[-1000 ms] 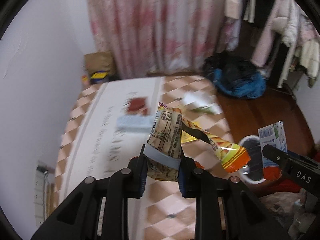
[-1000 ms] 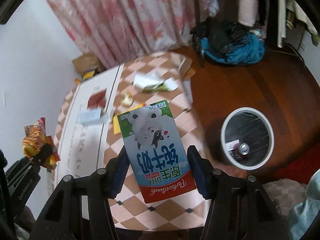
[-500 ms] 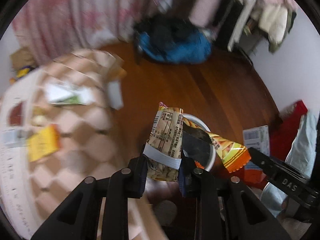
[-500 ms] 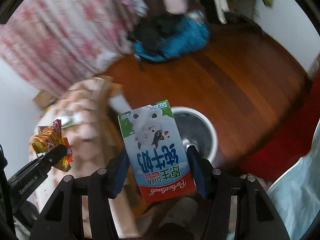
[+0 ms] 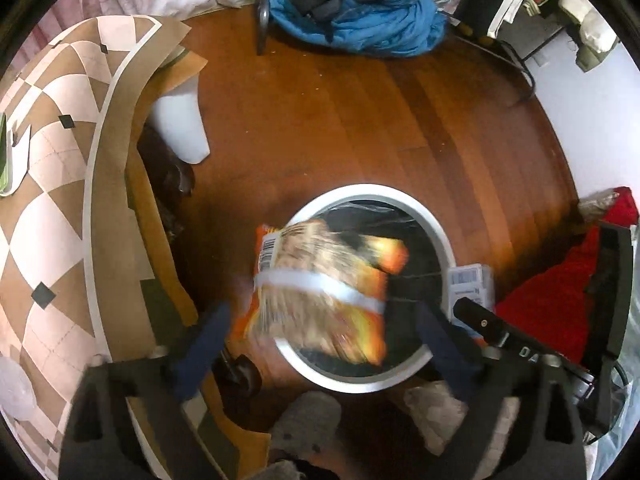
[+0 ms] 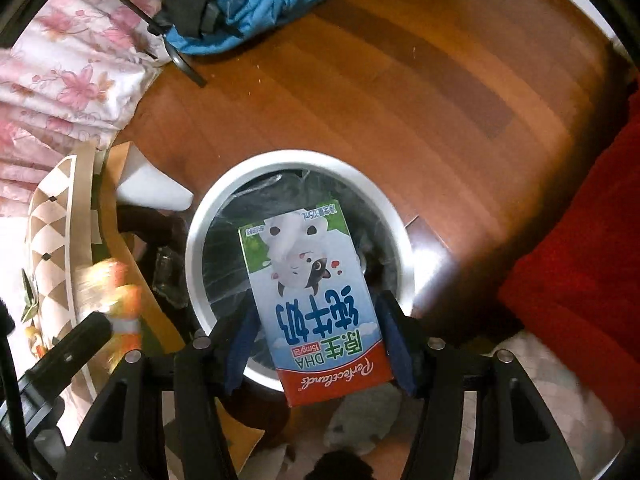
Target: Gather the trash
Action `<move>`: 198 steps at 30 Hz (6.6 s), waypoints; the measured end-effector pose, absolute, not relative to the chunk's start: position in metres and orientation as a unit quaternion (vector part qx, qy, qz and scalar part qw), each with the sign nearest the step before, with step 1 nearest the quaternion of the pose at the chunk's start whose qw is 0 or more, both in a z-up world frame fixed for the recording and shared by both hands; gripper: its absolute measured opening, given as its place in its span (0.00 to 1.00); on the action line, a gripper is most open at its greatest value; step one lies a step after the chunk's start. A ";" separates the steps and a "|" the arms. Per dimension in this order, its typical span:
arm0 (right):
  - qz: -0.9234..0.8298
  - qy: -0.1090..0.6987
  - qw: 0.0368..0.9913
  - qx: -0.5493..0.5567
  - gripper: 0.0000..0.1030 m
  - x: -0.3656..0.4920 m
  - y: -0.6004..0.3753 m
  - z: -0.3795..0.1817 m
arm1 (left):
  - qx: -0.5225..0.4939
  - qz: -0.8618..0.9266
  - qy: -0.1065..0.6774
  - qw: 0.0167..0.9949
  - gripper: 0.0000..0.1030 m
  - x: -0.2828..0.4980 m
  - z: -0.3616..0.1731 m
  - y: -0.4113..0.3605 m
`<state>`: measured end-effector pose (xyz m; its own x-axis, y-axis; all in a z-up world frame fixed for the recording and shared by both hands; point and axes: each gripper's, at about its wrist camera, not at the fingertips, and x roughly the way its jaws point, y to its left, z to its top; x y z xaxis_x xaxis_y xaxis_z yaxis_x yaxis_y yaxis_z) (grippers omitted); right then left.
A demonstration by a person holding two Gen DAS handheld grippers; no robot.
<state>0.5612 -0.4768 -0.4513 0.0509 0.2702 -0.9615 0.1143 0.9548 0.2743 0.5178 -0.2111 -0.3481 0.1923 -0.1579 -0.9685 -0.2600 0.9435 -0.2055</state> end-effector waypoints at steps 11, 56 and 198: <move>0.008 0.679 0.733 0.052 1.00 0.543 -0.471 -0.448 | -0.105 0.051 0.628 0.770 0.97 0.501 -0.340 -0.225; 0.151 0.581 0.799 0.035 1.00 0.405 -0.321 -0.186 | -0.110 0.218 0.507 0.827 0.97 0.317 -0.161 -0.047; 0.029 0.642 0.765 -0.025 1.00 0.486 -0.451 -0.326 | -0.068 0.080 0.553 0.826 0.93 0.434 -0.240 -0.212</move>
<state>0.4856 -0.4510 -0.3262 0.1728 0.0131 -0.9849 -0.0761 0.9971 -0.0001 0.4338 -0.2116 -0.2400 0.3747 0.0578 -0.9253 -0.2082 0.9778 -0.0233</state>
